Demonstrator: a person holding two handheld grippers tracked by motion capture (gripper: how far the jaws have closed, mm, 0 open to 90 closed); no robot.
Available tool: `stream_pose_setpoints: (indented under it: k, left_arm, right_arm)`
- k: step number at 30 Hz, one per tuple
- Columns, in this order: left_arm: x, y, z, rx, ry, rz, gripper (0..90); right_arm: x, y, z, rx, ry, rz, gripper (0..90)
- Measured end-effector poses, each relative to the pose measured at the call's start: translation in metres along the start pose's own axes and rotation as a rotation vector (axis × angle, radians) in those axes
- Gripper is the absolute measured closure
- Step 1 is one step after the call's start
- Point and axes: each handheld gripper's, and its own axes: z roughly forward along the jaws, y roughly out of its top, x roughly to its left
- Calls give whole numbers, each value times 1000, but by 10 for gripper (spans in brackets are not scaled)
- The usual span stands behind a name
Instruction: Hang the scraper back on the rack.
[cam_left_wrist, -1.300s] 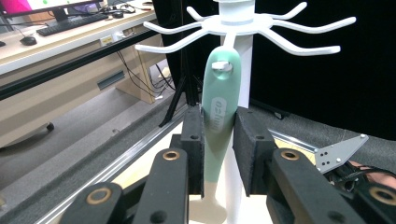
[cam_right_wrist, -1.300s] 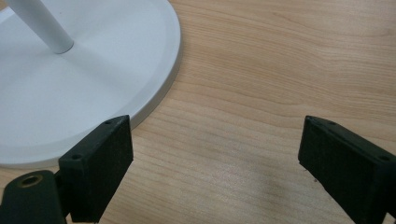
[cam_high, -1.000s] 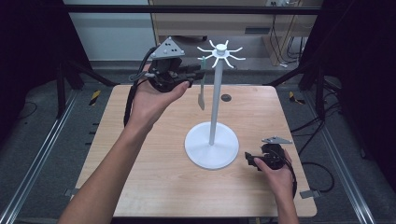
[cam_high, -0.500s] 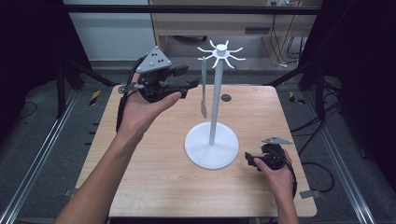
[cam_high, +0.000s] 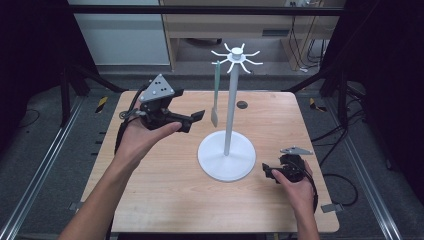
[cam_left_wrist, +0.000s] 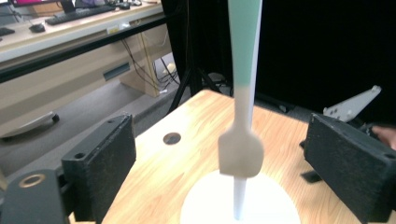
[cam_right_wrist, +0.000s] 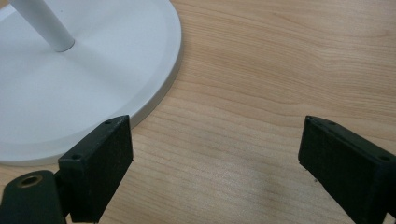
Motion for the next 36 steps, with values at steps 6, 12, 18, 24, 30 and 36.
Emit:
stream_pose_setpoints:
  k: [6,12,18,24,30,36]
  left_arm:
    - [2,-25,-2,32,8,6,77]
    - [2,-48,-3,44,34,13,76]
    - [8,-74,-4,56,43,-40,77]
    - [13,-92,-8,60,53,-71,68]
    - [17,-110,-14,82,74,-79,42]
    - [18,-127,-18,104,76,-72,34]
  right_arm:
    - [0,0,0,1,-2,-1,104]
    - [0,0,0,3,-4,0,104]
    - [0,-1,0,1,-5,-6,103]
    - [1,-1,1,6,-6,-8,103]
    - [1,-1,1,15,-3,-6,99]
    - [2,-1,1,14,3,-9,97]
